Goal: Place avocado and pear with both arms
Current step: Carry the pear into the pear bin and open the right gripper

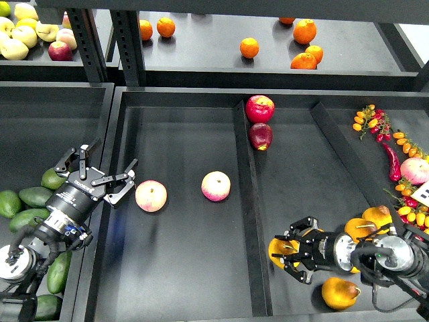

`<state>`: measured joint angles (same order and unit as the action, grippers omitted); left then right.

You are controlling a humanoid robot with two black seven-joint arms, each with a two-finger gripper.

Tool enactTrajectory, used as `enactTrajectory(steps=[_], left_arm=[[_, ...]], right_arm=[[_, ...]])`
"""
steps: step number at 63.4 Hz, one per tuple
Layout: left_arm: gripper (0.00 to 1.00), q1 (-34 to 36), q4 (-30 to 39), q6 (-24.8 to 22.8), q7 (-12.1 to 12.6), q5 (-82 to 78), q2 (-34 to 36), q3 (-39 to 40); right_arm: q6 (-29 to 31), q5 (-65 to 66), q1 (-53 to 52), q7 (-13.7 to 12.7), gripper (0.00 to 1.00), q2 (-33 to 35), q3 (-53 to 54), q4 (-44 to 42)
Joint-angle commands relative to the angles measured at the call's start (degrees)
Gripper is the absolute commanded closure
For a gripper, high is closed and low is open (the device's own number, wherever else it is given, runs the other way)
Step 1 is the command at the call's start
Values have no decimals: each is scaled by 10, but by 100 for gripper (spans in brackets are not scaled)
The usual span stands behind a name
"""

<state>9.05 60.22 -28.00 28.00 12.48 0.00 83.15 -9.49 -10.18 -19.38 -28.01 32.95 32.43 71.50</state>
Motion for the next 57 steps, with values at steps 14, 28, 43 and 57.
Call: enactTrajectory(steps=[14, 28, 43, 57], left_arm=[[1, 0, -1, 0, 0, 0, 0, -1], [1, 0, 0, 0, 0, 0, 0, -1], [1, -4, 1, 0, 0, 0, 0, -1], [1, -4, 1, 0, 0, 0, 0, -2]], right_arm=[[0, 39, 12, 0, 78, -3, 1, -11], [-4, 59, 12, 0, 63, -3, 1, -19], [-6, 70, 16, 0, 54, -5, 1, -19], [-7, 78, 15, 0, 31, -3, 0, -17]])
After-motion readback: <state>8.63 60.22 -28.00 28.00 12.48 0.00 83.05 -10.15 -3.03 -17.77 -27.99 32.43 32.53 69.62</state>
